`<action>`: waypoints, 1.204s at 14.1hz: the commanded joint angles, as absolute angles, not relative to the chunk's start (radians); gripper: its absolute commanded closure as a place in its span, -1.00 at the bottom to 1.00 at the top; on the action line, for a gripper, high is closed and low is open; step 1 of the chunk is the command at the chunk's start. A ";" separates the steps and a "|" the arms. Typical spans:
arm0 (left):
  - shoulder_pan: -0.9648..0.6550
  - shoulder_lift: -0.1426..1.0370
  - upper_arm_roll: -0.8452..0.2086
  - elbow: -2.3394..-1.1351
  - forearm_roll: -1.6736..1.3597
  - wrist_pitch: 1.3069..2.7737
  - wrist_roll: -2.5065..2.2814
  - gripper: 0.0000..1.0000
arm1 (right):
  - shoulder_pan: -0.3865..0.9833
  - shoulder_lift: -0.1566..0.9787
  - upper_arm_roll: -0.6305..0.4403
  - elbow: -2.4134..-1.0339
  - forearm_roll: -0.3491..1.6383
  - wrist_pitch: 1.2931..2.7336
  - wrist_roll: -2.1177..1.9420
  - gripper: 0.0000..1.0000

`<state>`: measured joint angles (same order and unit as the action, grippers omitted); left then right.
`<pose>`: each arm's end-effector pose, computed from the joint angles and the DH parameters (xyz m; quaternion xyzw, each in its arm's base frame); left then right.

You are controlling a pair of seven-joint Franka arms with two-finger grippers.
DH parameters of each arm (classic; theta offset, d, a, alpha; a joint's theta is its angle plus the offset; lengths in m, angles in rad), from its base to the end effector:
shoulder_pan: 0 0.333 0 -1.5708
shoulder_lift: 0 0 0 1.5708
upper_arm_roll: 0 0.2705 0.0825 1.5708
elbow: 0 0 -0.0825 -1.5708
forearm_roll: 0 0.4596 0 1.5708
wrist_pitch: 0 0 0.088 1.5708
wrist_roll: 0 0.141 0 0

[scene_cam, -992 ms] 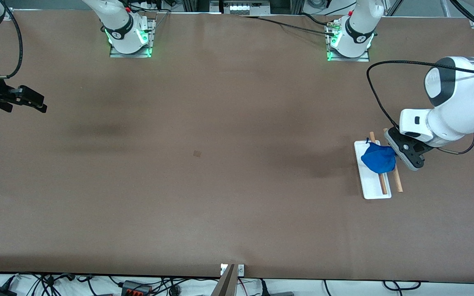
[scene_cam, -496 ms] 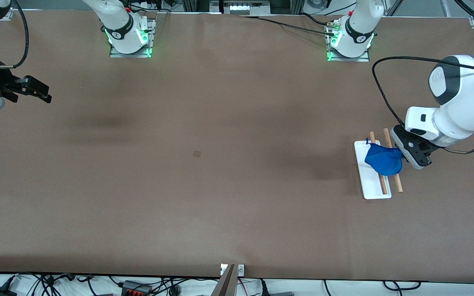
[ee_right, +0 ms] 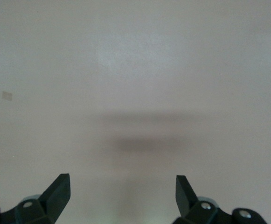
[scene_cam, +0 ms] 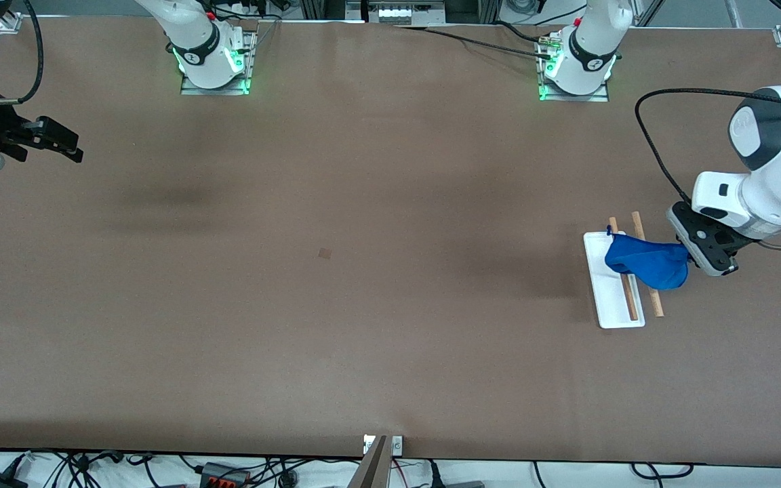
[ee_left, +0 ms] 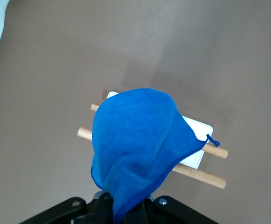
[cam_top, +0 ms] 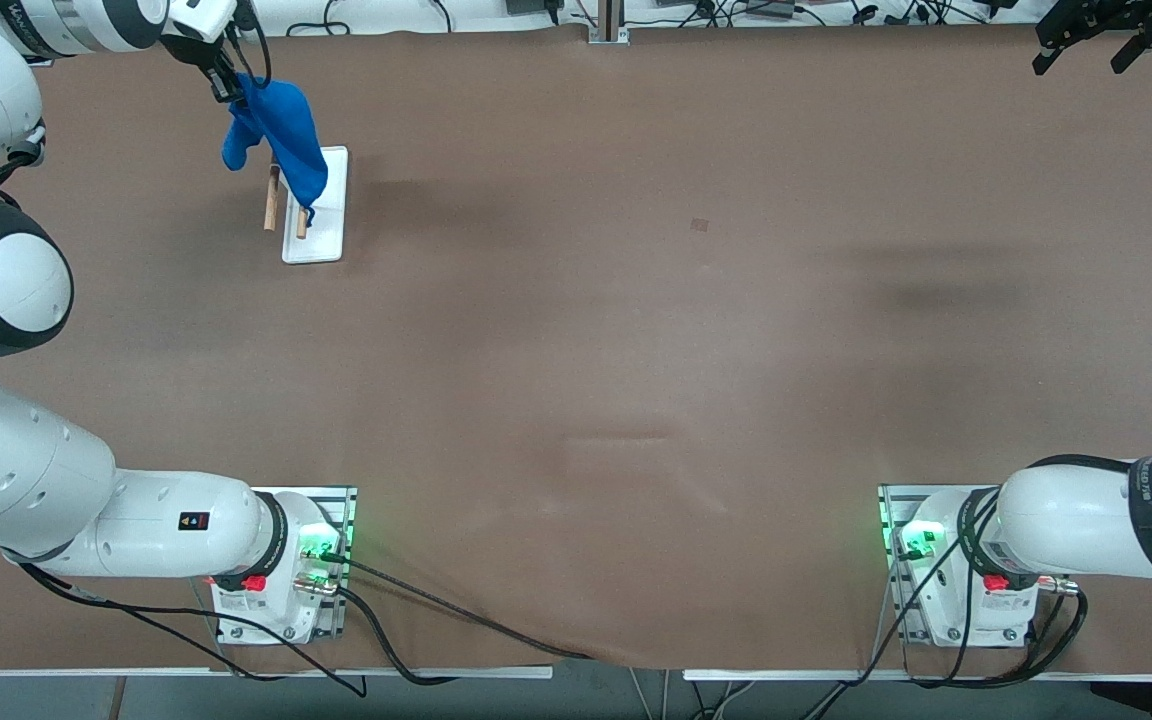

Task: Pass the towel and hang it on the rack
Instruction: 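Drape the towel across both dowels with the left gripper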

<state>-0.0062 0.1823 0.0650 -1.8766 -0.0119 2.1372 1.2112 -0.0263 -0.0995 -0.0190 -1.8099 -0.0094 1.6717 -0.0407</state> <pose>0.6725 0.0383 0.3080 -0.8391 0.5426 -0.0312 0.0239 0.6036 -0.0288 0.4838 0.9998 -0.0017 -0.0195 0.0029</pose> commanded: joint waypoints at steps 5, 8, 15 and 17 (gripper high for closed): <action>-0.005 0.149 0.075 -2.023 -0.084 2.244 1.221 1.00 | -0.032 -0.083 -0.009 -1.787 -0.014 1.672 -0.026 -1.00; -0.003 0.147 0.086 -2.029 -0.086 2.249 1.239 1.00 | -0.031 -0.083 -0.009 -1.787 -0.021 1.693 -0.028 -1.00; -0.002 0.149 0.091 -2.117 -0.084 2.368 1.241 1.00 | -0.031 -0.083 -0.009 -1.787 -0.021 1.692 -0.028 -1.00; 0.000 0.149 0.091 -2.123 -0.086 2.370 1.243 1.00 | -0.031 -0.083 -0.009 -1.787 -0.021 1.692 -0.028 -1.00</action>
